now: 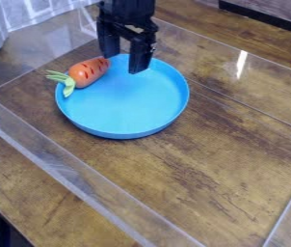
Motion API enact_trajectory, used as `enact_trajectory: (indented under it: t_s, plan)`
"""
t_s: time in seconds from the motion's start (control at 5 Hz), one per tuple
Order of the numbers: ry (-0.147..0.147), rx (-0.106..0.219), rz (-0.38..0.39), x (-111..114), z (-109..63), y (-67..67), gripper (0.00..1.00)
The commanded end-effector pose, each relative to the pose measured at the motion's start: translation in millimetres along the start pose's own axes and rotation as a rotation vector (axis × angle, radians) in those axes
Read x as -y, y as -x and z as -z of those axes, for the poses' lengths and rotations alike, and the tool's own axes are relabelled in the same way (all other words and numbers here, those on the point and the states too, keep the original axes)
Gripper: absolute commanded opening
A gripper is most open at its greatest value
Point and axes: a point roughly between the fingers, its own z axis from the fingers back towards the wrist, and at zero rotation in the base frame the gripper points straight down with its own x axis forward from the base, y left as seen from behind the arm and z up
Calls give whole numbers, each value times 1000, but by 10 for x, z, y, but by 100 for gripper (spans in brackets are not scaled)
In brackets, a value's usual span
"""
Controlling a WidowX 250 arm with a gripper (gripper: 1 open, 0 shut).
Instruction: Put the carrot in the blue tray
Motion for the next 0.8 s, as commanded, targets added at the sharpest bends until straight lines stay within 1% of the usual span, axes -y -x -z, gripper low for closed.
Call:
enact_trajectory:
  t_s: [0.0, 0.6]
  plan:
    - [-33, 61, -1, -94, -195, -44, 100]
    - [-58, 37, -37, -363, -129, 149, 100]
